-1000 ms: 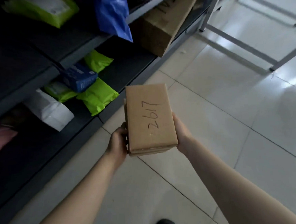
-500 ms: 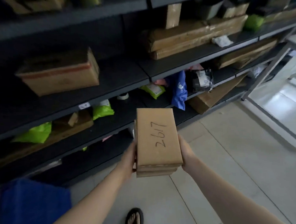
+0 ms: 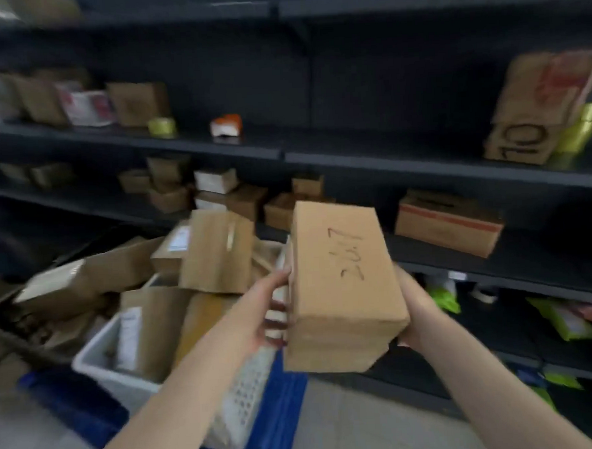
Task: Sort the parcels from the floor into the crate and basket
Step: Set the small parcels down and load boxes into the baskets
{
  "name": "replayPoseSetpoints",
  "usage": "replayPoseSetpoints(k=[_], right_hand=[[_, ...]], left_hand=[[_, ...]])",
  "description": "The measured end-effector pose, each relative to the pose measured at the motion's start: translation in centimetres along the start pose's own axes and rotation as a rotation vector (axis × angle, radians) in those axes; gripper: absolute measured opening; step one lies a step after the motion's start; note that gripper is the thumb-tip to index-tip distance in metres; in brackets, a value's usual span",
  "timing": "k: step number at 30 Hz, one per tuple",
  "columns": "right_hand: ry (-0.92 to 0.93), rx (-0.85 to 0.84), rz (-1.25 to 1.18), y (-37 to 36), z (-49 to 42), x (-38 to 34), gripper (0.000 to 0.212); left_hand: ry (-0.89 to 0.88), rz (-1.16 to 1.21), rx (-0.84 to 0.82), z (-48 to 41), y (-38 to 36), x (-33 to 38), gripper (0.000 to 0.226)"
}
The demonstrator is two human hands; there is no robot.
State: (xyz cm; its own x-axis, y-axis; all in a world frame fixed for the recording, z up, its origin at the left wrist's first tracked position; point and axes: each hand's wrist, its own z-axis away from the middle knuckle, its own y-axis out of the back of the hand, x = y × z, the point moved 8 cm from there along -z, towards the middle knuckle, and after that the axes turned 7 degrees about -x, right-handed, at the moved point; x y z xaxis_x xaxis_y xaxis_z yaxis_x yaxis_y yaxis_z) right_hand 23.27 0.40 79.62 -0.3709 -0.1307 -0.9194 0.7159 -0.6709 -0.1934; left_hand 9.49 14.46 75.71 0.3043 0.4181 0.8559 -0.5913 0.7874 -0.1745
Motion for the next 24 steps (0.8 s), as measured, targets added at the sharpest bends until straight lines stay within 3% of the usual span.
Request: replayPoseSetpoints(k=[6, 10, 14, 17, 24], right_hand=[[0.091, -0.038, 0.094, -20.1, -0.6, -2.6, 0.025], [0.065, -0.127, 0.063, -32.5, -2.6, -1.4, 0.026], [-0.014, -0.228, 0.025, -42.1, -7.8, 3.1, 0.023], [-0.146, -0.269, -0.068, -47.5, -12.8, 7.1, 0.019], [-0.314, -0.186, -0.069, -55.2, -21.2, 14.7, 0.061]], left_hand=[[-0.091, 0.032, 0.084, 8.5, 18.1, 5.0, 0.054], [-0.127, 0.054, 0.218, 11.4, 29.4, 6.7, 0.041], [-0.041, 0.151, 0.34, 11.0, 39.5, 5.2, 0.065], [-0.006, 0.174, 0.406, 9.0, 45.8, 4.5, 0.044], [0.159, 0.21, 0.456, 1.7, 55.6, 3.2, 0.042]])
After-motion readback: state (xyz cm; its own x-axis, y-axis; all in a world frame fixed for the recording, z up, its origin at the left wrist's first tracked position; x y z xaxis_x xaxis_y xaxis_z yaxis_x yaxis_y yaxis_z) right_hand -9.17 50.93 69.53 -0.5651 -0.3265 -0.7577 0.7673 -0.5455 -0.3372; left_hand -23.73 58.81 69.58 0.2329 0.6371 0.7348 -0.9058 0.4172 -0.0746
